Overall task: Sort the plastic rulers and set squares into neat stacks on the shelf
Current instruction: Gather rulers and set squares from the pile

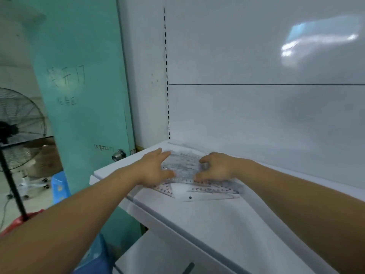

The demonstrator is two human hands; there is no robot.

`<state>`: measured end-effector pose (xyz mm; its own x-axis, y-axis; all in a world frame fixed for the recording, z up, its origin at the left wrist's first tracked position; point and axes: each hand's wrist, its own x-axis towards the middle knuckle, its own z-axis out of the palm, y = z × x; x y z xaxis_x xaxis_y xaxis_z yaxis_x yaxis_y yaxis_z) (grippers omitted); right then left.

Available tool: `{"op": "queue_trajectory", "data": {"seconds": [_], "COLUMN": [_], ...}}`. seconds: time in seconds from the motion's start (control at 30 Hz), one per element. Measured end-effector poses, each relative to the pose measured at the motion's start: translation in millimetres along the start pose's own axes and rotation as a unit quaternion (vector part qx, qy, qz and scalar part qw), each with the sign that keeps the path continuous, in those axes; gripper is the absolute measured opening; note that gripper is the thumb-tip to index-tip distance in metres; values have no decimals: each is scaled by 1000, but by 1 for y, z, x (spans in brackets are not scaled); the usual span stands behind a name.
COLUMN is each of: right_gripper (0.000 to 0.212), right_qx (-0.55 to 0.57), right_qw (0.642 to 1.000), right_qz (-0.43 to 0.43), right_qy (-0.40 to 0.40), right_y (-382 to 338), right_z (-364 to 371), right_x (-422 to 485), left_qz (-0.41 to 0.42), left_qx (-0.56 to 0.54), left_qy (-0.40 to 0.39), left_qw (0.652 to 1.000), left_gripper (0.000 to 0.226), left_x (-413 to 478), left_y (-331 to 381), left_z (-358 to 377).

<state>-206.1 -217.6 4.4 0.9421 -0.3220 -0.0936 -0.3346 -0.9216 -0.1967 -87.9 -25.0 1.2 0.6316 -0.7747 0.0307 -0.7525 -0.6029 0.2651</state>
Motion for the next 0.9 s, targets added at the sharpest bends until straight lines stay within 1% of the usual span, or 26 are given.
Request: {"op": "queue_trajectory", "data": {"seconds": [0.07,0.13,0.17,0.2,0.27,0.33,0.37,0.43,0.53,0.63,0.77,0.9], "right_gripper": [72,57,54,54,65,71,71,67,54,41,39,34], "right_qx": [8,6,5,14,65,86,60,8,-7,-29,-8,-14], "right_qw": [1000,999,999,999,997,996,996,994,987,982,978,976], "right_qz": [-20,-41,-47,-50,-30,22,53,100,136,158,180,183], "right_qy": [21,28,23,15,6,22,28,45,85,103,106,121], "right_y": [-1,-3,-4,-5,-6,-6,-6,-8,-19,-28,-32,-35], "right_z": [-4,-7,-9,-10,-11,-9,-8,-4,-2,3,10,14], "right_x": [9,13,14,14,12,10,9,7,2,-2,-11,-17], "left_qz": [13,27,36,49,77,103,114,140,183,215,230,227], "left_qx": [6,-11,-18,-17,-6,1,5,28,62,82,67,41], "left_qy": [-36,-28,-13,1,7,-13,-25,-34,-6,13,28,28], "left_qw": [999,999,999,999,997,995,993,989,981,973,970,973], "left_gripper": [76,68,63,58,52,58,62,62,54,48,44,42], "left_x": [12,20,24,27,31,31,29,27,24,19,13,4], "left_y": [-2,-5,-8,-11,-19,-26,-30,-35,-39,-40,-47,-57], "left_z": [3,4,3,1,-2,-5,-6,-8,-12,-14,-15,-17]}}
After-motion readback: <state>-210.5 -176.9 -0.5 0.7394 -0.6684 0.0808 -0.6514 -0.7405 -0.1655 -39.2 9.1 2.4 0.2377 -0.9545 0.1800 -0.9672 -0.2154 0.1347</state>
